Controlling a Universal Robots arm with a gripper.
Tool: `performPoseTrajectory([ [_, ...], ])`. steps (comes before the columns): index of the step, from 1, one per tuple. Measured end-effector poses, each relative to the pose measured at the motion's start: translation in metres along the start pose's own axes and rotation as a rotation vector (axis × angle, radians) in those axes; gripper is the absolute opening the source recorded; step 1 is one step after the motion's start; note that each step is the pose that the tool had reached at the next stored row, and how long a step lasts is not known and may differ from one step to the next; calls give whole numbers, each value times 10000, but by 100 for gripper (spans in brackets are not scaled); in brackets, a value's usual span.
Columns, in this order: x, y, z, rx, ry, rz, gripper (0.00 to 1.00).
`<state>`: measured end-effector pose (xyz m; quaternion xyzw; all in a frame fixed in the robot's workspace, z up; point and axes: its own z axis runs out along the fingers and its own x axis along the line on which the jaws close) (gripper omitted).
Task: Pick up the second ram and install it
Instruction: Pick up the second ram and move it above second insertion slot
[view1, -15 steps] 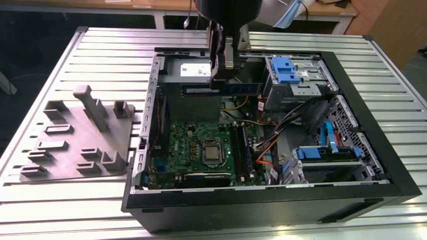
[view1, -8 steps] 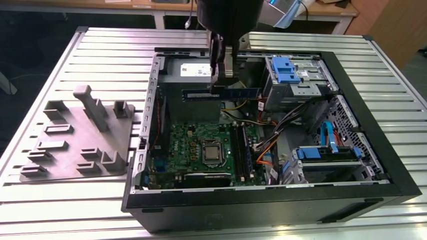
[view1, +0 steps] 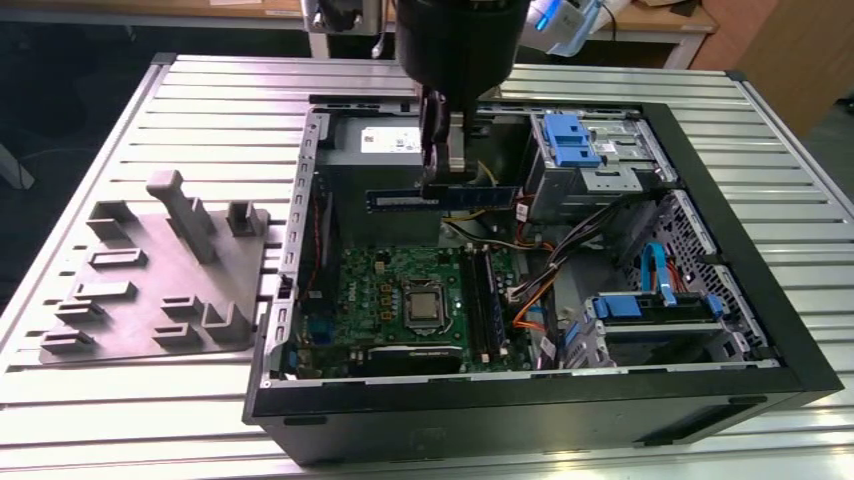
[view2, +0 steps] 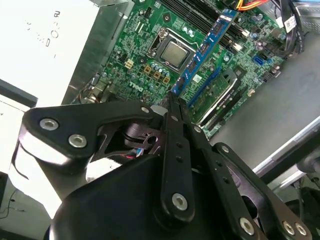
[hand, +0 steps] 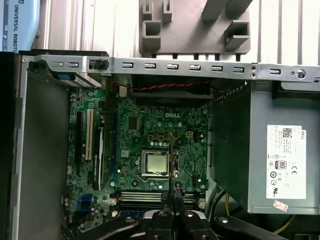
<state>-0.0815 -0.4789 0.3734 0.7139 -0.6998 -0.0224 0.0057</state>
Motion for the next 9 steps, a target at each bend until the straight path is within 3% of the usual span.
performPoseTrajectory([
  [9,28,-15,163,2,-105,-3,12],
])
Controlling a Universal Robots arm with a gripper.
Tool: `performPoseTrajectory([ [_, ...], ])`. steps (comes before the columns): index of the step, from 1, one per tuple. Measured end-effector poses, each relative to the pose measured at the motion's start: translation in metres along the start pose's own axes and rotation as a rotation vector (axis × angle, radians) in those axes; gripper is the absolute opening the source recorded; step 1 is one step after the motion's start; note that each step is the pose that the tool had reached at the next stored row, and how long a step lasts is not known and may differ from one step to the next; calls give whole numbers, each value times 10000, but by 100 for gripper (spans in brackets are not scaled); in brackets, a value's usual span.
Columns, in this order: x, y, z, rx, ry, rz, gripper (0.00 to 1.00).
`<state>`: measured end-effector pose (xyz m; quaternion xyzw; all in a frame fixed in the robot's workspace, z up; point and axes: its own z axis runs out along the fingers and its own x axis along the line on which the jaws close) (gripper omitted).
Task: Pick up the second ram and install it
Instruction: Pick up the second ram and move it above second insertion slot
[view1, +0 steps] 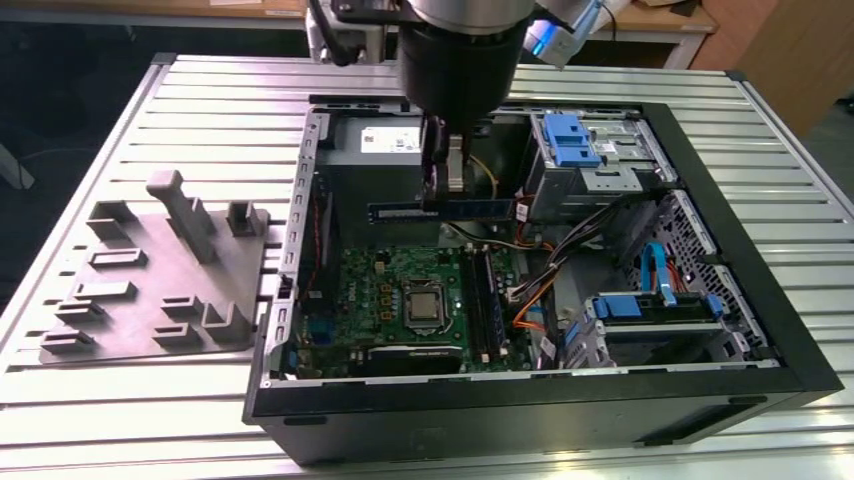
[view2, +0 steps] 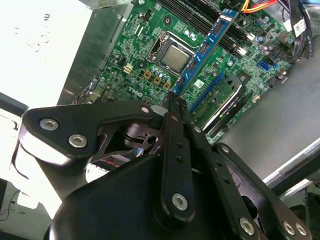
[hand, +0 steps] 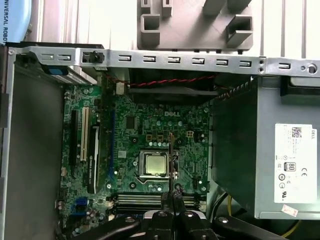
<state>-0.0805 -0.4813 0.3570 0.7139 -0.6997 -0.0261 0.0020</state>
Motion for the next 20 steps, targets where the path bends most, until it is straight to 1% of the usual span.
performPoseTrajectory([
  [16,28,-12,291,0,-6,-1,12],
  [18,29,-13,316,0,-6,-1,12],
  [20,29,-13,318,-1,-4,0,12],
])
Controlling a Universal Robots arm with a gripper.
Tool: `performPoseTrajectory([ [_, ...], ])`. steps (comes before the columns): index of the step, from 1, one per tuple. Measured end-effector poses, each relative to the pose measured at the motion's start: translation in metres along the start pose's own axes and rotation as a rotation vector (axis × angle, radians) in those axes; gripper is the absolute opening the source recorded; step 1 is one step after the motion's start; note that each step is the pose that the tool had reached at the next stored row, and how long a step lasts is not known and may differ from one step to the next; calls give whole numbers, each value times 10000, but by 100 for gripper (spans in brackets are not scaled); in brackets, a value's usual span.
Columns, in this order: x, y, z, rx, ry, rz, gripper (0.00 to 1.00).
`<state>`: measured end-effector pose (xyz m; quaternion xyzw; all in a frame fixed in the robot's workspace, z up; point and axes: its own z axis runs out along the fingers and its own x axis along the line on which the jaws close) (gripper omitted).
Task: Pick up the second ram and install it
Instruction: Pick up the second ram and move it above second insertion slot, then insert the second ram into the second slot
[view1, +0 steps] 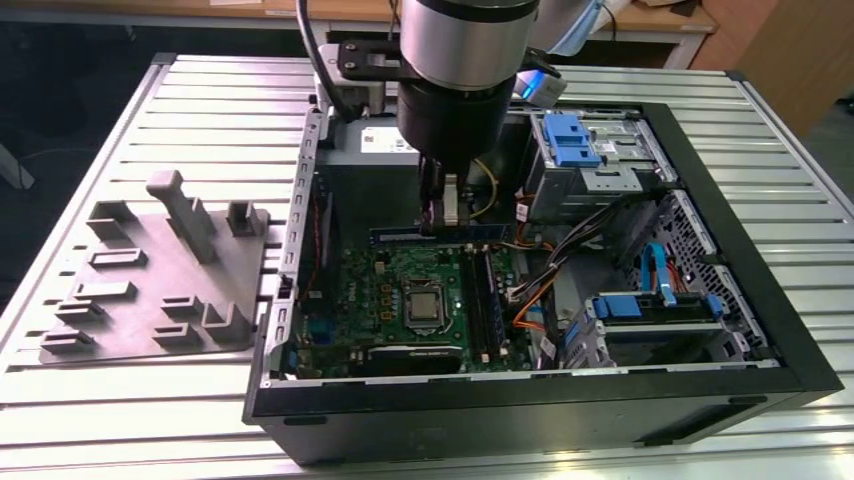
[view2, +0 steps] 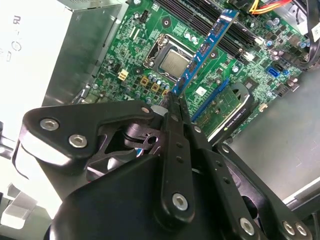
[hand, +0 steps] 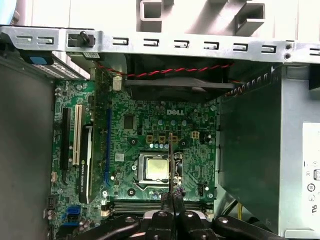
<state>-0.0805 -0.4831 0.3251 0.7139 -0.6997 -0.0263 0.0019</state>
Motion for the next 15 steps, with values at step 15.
performPoseTrajectory([
  [15,0,0,8,5,-9,100,12],
])
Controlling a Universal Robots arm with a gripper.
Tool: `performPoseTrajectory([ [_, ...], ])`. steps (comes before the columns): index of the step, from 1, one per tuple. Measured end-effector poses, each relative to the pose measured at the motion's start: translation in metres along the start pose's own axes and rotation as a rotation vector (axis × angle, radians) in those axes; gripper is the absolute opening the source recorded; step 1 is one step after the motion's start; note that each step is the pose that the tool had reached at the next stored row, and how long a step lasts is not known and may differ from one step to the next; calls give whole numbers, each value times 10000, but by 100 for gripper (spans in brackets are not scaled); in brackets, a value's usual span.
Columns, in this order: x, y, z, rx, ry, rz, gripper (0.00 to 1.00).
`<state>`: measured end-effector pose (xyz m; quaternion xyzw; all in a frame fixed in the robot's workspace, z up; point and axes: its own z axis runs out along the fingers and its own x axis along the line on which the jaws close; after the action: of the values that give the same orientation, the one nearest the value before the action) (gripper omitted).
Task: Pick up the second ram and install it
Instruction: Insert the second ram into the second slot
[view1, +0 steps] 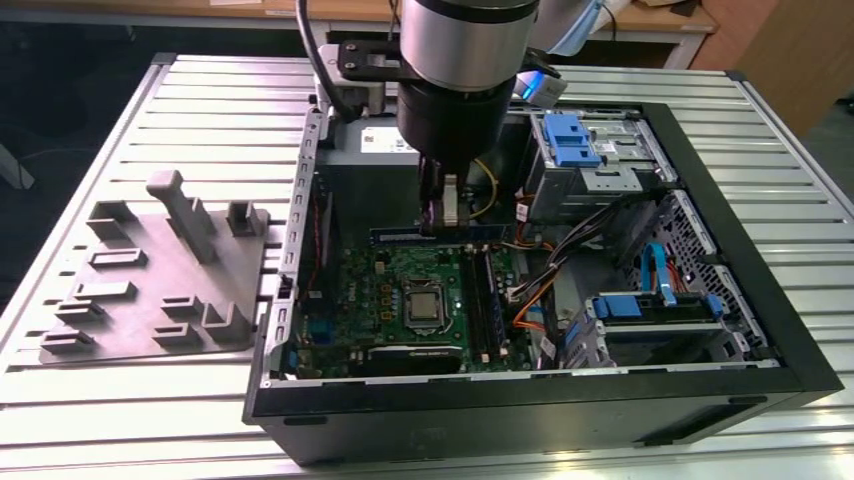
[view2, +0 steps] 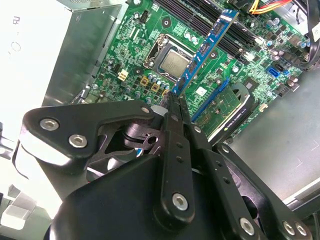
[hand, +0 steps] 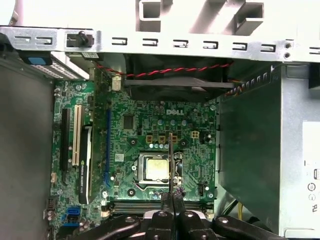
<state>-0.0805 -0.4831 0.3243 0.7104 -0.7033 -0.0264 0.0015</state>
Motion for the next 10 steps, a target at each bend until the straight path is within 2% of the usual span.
performPoseTrajectory([
  [10,1,-1,28,59,-64,1701,12],
])
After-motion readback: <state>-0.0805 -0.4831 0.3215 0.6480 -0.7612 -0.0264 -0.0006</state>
